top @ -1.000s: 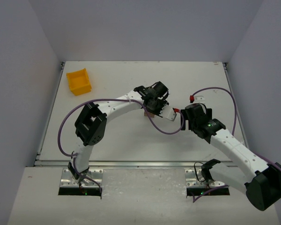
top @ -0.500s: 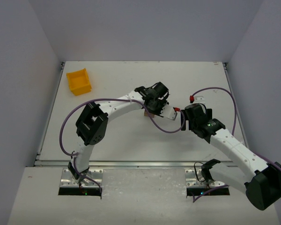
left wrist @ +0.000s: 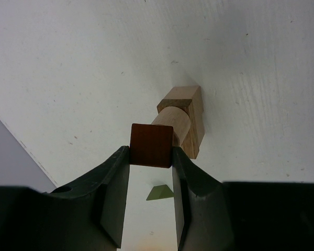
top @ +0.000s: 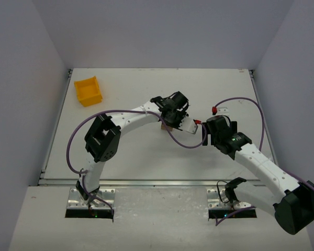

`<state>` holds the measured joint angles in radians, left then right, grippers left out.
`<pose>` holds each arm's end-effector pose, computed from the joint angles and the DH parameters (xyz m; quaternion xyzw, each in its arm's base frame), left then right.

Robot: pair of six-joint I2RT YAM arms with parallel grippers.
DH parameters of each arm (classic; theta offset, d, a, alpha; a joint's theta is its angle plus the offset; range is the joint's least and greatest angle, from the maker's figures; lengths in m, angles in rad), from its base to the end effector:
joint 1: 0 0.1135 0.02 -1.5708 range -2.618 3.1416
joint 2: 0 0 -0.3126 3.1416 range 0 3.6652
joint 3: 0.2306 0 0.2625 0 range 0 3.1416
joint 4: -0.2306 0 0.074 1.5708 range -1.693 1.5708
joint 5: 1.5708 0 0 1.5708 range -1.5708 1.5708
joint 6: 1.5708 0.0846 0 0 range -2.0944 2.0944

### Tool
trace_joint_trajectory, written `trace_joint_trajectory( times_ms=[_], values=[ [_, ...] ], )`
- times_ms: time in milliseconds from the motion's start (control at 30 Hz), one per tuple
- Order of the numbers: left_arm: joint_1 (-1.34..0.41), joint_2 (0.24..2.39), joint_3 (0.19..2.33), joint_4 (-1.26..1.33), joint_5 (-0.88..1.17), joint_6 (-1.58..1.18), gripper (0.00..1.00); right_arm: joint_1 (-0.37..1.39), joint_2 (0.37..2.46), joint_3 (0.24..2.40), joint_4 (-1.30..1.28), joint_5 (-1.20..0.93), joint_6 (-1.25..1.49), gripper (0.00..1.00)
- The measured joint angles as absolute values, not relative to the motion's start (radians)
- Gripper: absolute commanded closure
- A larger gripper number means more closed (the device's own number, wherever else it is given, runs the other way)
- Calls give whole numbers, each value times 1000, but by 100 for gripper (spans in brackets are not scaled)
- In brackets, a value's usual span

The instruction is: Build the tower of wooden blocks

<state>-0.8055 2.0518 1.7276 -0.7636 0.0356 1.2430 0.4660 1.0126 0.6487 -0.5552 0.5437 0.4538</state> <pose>0.3439 -0.3624 0.2257 0.8316 0.5009 0.0350 0.2372 0.2014 0.0523 0.2274 0.0804 0.9131 -0.0911 0.3892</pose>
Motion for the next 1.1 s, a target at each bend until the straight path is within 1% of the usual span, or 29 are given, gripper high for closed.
trace_joint_trajectory(
  times_ms=[333, 1100],
  values=[
    [-805, 2052, 1718, -753, 22, 1243, 96, 466, 1013, 649, -556, 548, 454, 1],
    [-805, 2052, 1713, -752, 22, 1242, 91, 466, 1016, 649, -557, 572, 457, 1]
  ],
)
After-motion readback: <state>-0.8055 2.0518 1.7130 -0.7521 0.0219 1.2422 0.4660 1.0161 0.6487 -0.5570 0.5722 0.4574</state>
